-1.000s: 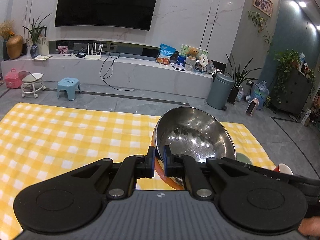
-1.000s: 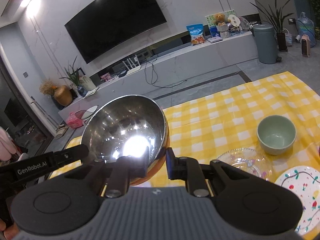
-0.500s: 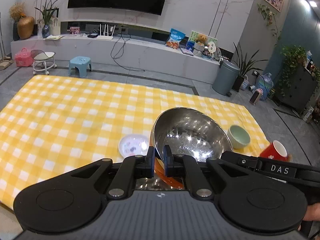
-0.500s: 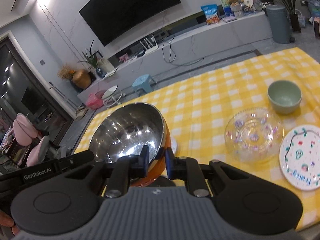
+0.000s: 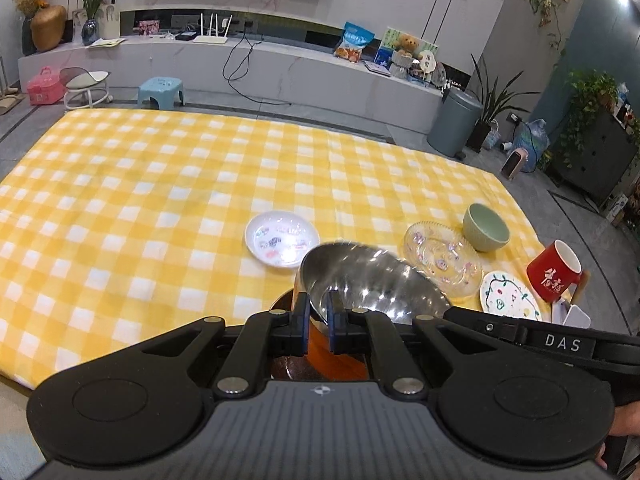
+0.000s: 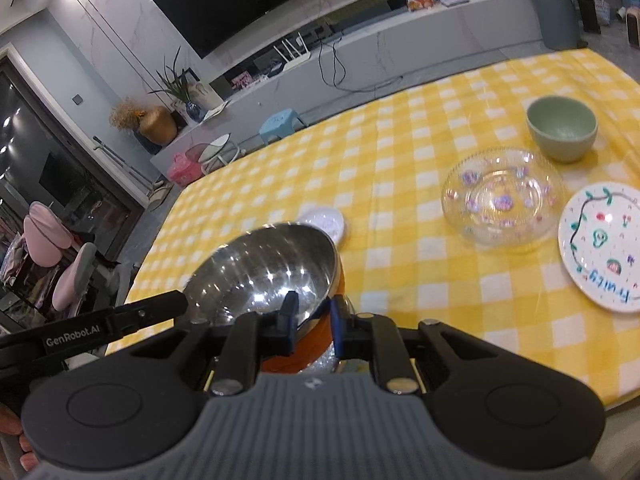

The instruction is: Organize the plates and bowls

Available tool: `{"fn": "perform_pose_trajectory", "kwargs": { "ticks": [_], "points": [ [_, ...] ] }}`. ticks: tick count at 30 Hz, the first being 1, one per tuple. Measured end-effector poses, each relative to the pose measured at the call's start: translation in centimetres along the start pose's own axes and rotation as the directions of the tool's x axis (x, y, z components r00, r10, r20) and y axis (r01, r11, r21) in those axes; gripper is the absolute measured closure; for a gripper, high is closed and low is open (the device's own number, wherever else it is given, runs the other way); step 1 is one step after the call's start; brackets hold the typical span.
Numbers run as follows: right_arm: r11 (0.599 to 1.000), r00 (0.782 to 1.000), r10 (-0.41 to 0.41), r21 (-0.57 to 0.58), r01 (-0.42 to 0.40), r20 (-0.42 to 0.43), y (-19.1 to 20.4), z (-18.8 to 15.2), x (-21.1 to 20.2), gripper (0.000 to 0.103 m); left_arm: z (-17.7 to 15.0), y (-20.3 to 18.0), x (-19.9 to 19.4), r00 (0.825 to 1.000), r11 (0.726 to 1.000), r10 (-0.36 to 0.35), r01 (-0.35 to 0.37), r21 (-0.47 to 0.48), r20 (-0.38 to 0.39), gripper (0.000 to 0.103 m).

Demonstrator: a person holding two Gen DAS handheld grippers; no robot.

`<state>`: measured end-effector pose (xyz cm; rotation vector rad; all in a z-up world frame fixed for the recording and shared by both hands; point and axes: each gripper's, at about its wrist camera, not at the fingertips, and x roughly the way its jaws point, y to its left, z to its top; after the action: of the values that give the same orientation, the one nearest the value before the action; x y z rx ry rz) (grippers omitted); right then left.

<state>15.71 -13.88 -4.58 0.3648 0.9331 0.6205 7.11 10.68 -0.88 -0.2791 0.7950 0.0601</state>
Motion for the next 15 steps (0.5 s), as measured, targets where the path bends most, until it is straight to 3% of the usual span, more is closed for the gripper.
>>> {"fn": "perform_pose_trajectory", "kwargs": {
  "ticks": [1, 3, 5, 8, 15],
  "points": [
    [1.000, 1.000, 0.000, -0.003, 0.000, 0.000, 0.0, -0.1, 0.1, 0.088, -0.1, 0.0, -0.1, 1.000, 1.000, -0.014, 0.014, 0.003, 0.003, 0.103],
    [0.998, 0.998, 0.055, 0.006, -0.055, -0.008, 0.1, -0.1, 0.1, 0.101, -0.2, 0.3, -0.4, 0.994, 0.994, -0.111, 0.111, -0.011, -0.005, 0.103],
    [0.995, 0.994, 0.104, 0.015, -0.104, -0.024, 0.5, -0.1, 0.1, 0.101, -0.2, -0.1, -0.7, 0.990, 0.990, -0.142, 0.142, -0.001, -0.002, 0.103],
    [0.998, 0.998, 0.058, -0.028, -0.059, -0.017, 1.2, -0.5, 0.3, 0.102, -0.5, -0.8, -0.2, 0.995, 0.995, -0.099, 0.099, 0.020, -0.014, 0.103],
    [0.999, 0.999, 0.044, 0.000, -0.044, -0.028, -0.1, -0.3, 0.9, 0.102, -0.7, -0.3, 0.8, 1.000, 0.999, 0.008, -0.007, 0.041, -0.028, 0.103]
  ]
}}
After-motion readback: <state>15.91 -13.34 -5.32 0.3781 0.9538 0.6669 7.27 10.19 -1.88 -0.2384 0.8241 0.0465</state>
